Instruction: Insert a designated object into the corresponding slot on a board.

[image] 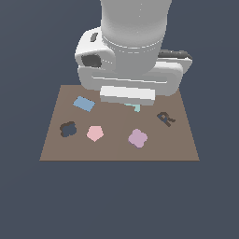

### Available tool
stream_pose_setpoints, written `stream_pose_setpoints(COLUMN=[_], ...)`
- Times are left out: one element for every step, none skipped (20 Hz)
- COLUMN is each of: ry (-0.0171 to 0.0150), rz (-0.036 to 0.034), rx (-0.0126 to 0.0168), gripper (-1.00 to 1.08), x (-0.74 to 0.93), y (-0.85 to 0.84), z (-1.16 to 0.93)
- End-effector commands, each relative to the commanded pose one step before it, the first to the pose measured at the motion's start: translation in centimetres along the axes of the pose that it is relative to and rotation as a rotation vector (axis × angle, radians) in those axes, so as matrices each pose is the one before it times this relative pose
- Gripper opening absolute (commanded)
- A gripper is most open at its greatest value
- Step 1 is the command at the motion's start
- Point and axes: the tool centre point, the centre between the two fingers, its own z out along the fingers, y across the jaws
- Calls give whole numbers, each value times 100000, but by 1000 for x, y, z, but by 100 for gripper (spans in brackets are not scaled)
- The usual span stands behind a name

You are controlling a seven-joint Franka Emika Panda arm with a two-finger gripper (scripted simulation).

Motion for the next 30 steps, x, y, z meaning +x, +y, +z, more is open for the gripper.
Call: stream_pose_setpoints(ry=[68,52,56,60,63,67,70,72,71,68,65,61,57,53,49,46,41,37,32,27,24,21,18,15,12,9,6,3,1,-2], rz=[4050,1911,2045,2182,2317,2437,2541,2631,2626,2532,2434,2333,2229,2118,2004,1885,1770,1653,1534,1413,1290,1159,1023,887,748,612,478,345,213,85], rx=[-74,-31,-33,-35,-37,-38,-39,-39,-38,-35,-32,-28,-25,-22,-20,-18,-15,-12,-9,-7,-6,-5,-4,-3,-2,-1,0,0,1,2], gripper=[100,100,100,100,100,100,100,100,100,100,100,100,100,100,100,100,100,100,100,100,100,100,100,100,100,100,100,100,100,100], x=[407,200,215,231,246,261,274,285,286,278,269,260,251,240,228,215,204,194,185,173,160,144,128,111,95,79,64,49,34,21], y=[-519,-236,-252,-268,-284,-298,-310,-320,-319,-307,-295,-282,-268,-255,-240,-226,-211,-197,-180,-165,-150,-134,-119,-102,-87,-70,-54,-38,-22,-5], z=[839,381,408,435,462,485,505,523,521,501,481,460,438,416,393,369,345,321,295,270,245,220,194,168,141,115,89,62,37,11])
